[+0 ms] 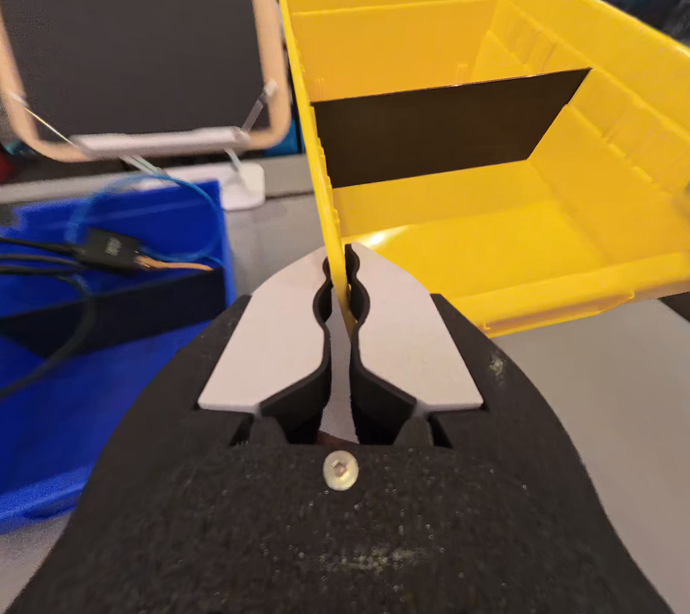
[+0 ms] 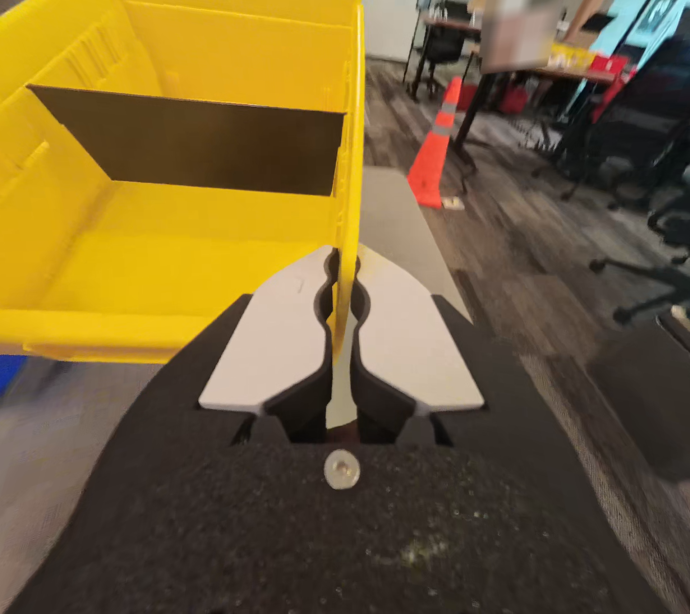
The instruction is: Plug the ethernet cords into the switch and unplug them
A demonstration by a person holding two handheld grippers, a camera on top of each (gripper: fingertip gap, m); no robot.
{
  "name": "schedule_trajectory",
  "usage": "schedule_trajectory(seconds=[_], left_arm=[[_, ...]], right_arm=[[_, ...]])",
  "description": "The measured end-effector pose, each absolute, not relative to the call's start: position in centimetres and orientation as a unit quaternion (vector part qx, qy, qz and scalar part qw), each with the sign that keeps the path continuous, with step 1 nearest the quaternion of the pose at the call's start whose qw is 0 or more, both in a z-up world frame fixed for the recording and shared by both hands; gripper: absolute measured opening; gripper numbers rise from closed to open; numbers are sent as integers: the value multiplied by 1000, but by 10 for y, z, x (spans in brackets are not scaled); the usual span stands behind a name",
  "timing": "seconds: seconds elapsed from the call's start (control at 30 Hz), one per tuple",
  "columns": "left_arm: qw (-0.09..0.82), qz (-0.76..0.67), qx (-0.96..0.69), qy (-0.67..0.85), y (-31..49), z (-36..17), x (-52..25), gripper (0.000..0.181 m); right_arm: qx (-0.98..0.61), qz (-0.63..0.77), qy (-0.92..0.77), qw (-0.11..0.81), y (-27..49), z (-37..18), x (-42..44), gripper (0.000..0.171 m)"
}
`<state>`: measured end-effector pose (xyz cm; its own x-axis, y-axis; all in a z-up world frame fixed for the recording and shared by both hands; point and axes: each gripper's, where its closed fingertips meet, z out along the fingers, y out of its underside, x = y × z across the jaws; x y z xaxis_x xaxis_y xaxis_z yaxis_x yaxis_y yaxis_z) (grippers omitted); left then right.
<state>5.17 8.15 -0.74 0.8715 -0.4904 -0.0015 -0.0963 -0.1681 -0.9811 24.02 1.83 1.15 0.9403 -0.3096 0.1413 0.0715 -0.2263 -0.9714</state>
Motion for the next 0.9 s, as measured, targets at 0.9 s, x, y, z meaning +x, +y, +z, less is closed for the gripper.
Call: schedule_trajectory(seconds=[0.9], left_arm=[[497, -258, -752, 346, 32, -67, -61, 39]], right_arm=[[-782, -139, 38, 606, 20, -8, 227, 37]])
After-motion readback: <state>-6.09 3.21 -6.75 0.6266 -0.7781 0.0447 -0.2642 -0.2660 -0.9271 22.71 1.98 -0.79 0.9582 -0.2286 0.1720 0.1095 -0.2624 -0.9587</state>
